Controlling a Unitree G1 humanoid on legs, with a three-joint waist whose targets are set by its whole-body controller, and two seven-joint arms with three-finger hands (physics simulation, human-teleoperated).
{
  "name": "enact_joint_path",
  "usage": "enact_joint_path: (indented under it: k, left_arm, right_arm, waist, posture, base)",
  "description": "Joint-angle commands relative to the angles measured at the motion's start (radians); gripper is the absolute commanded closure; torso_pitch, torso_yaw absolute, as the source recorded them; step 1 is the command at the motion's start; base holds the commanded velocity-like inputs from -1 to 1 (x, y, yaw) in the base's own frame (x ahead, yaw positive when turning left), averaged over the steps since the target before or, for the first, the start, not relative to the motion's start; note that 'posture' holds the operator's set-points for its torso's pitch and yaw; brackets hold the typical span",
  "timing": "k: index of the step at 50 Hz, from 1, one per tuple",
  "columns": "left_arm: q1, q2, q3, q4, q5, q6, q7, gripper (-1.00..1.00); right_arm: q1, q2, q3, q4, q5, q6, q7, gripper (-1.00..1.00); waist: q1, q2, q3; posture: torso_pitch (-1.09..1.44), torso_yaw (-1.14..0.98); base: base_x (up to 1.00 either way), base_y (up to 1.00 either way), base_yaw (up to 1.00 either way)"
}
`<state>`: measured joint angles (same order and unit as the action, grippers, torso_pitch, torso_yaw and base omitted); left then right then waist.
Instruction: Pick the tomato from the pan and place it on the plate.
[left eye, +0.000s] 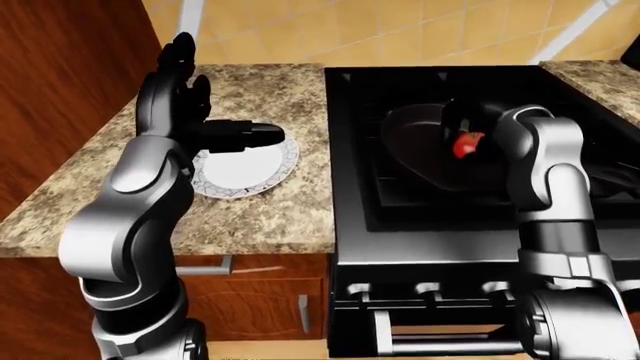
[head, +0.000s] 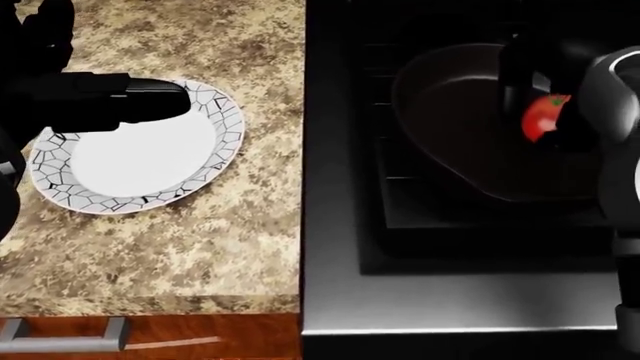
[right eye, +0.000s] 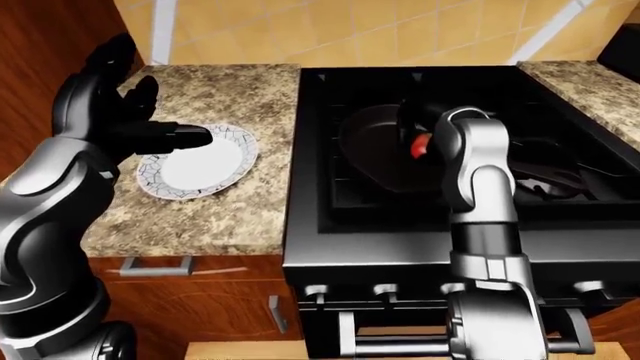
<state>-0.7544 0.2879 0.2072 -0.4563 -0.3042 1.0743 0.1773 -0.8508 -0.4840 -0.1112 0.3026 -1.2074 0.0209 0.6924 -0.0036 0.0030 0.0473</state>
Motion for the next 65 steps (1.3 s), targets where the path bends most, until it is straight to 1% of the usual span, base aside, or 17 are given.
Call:
enact_joint_path:
  k: [1,5,6,7,14,23,28,31,35,49,53,59,65]
  left_arm:
    - [-0.031,0.011,0.008,-0.024,-0.003,-0.028,0.003,-1.00]
    - [-0.032,0.014,0.006,-0.019,-0.007,-0.032,0.006,-1.00]
    - [-0.033,0.015,0.007,-0.020,-0.008,-0.032,0.007,-1.00]
    - [-0.031,0.016,0.008,-0.023,-0.009,-0.030,0.008,-1.00]
    - [-0.040,0.025,0.018,-0.025,-0.023,-0.022,0.014,-1.00]
    - [-0.047,0.044,0.031,-0.020,-0.048,-0.021,0.025,-1.00]
    - [-0.045,0.051,0.035,-0.026,-0.058,-0.020,0.030,-1.00]
    - [-0.051,0.066,0.052,-0.022,-0.069,-0.017,0.032,-1.00]
    - [-0.052,0.071,0.051,-0.023,-0.080,-0.018,0.040,-1.00]
    - [-0.057,0.094,0.065,-0.024,-0.118,-0.011,0.058,-1.00]
    - [-0.057,0.098,0.069,-0.026,-0.129,-0.010,0.065,-1.00]
    - [-0.058,0.105,0.069,-0.025,-0.141,-0.011,0.073,-1.00]
    - [-0.067,0.112,0.070,-0.016,-0.150,-0.012,0.078,-1.00]
  right_arm:
    - [-0.040,-0.015,-0.016,-0.030,0.000,-0.001,-0.035,0.43]
    - [-0.063,-0.016,-0.011,-0.009,0.000,0.000,-0.044,0.44]
    - [-0.072,-0.017,-0.010,-0.008,0.000,0.001,-0.041,0.58]
    - [-0.081,-0.016,-0.009,0.001,0.000,0.002,-0.046,0.59]
    - [-0.192,-0.007,0.010,0.059,0.001,0.016,-0.037,0.58]
    - [-0.312,0.021,0.035,0.151,-0.004,0.021,-0.056,0.58]
    - [-0.384,0.051,0.054,0.222,-0.005,0.027,-0.079,0.58]
    - [-0.447,0.077,0.068,0.294,-0.005,0.032,-0.108,0.58]
    - [-0.511,0.112,0.083,0.369,0.000,0.040,-0.140,0.58]
    - [-0.710,0.240,0.129,0.651,0.048,0.058,-0.293,0.64]
    - [-0.755,0.268,0.141,0.697,0.060,0.060,-0.311,0.65]
    - [-0.799,0.292,0.151,0.736,0.070,0.059,-0.324,0.65]
    - [-0.827,0.354,0.154,0.771,0.103,0.072,-0.360,0.65]
  waist:
    - [0.000,-0.003,-0.030]
    - [0.000,-0.002,-0.030]
    - [0.000,-0.002,-0.030]
    - [0.000,-0.002,-0.030]
    - [-0.003,0.003,-0.029]
    - [-0.004,0.008,-0.026]
    - [-0.005,0.012,-0.026]
    - [-0.006,0.015,-0.025]
    - [-0.008,0.020,-0.024]
    - [-0.012,0.035,-0.021]
    - [-0.013,0.039,-0.020]
    - [-0.014,0.044,-0.017]
    - [-0.016,0.048,-0.016]
  posture:
    - [0.00,0.00]
    - [0.00,0.00]
    - [0.00,0.00]
    - [0.00,0.00]
    - [0.00,0.00]
    - [0.00,0.00]
    - [0.00,0.00]
    - [0.00,0.00]
    - [0.00,0.00]
    - [0.00,0.00]
    - [0.00,0.00]
    - [0.00,0.00]
    - [0.00,0.00]
  base:
    - [0.00,0.00,0.00]
    - [0.00,0.00,0.00]
    - [0.00,0.00,0.00]
    - [0.00,0.00,0.00]
    - [0.00,0.00,0.00]
    - [0.00,0.00,0.00]
    - [0.00,0.00,0.00]
    - [0.00,0.00,0.00]
    - [0.00,0.00,0.00]
    - [0.00,0.00,0.00]
    - [0.00,0.00,0.00]
    - [0.00,0.00,0.00]
    - [0.00,0.00,0.00]
